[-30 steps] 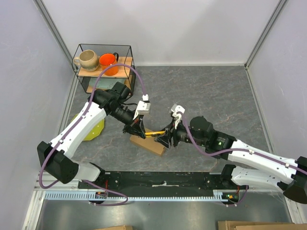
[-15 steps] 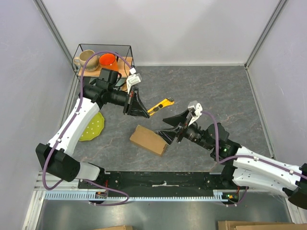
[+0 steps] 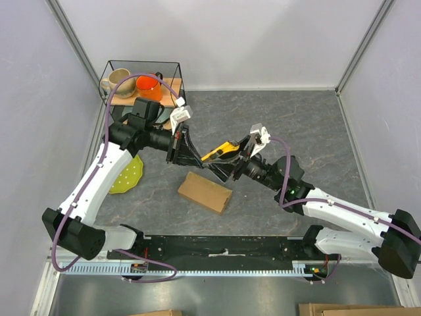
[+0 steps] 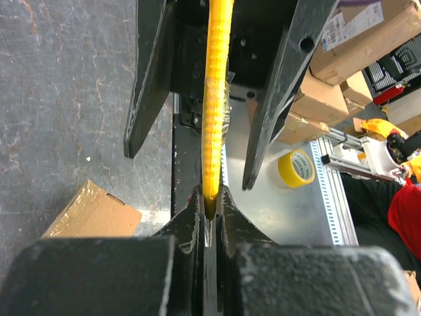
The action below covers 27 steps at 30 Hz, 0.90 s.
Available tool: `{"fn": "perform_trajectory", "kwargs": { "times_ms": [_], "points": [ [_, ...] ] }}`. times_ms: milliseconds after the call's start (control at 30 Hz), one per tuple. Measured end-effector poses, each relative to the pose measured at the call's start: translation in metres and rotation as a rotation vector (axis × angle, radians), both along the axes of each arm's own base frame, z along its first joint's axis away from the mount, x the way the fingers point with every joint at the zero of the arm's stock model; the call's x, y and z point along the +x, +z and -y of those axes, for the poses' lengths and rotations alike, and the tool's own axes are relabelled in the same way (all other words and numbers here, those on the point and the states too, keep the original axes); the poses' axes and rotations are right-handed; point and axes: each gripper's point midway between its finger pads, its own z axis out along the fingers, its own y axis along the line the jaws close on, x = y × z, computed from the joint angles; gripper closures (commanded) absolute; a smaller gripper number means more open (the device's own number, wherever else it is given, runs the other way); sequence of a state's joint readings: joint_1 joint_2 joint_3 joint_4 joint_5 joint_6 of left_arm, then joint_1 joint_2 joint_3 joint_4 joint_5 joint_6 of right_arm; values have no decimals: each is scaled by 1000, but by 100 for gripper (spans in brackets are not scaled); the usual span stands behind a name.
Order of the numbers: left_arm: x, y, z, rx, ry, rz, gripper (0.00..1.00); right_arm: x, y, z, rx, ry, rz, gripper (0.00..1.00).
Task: Unpack the express box
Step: Adjust the knife.
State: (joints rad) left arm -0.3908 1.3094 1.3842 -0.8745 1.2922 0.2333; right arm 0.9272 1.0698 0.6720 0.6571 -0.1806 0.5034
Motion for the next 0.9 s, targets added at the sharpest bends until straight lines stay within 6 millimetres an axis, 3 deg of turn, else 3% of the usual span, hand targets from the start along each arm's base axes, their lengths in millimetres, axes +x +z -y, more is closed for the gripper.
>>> {"fn": "perform_trajectory", "kwargs": {
  "times_ms": [267,433,500,600,700,733,800,833,867,900],
  "points": [
    [-13,-9,2,24,-42,15,98,-2,26,3,54,50,35,53],
    [-23,-14,7,44,-68,32,98,-4,27,-3,65,91,28,69],
    [-21,-16,6,56,-59,37,98,-6,25,-5,65,111,19,71],
    [-21,-17,6,64,-55,36,98,-9,24,-6,60,130,13,66],
    [-21,-18,6,69,-53,39,98,-10,22,-6,51,143,8,86],
    [-20,-19,6,71,-52,43,98,-11,22,-6,50,146,6,100],
    [-21,-19,6,70,-57,45,98,-11,21,-5,46,146,0,100],
    [-20,-19,7,71,-57,49,95,-12,21,-4,44,145,-2,100],
    [-21,-20,7,71,-60,51,82,-12,21,-3,42,144,-2,100],
    [-20,-20,7,74,-58,53,50,-12,21,-3,37,141,-2,100]
  ]
}}
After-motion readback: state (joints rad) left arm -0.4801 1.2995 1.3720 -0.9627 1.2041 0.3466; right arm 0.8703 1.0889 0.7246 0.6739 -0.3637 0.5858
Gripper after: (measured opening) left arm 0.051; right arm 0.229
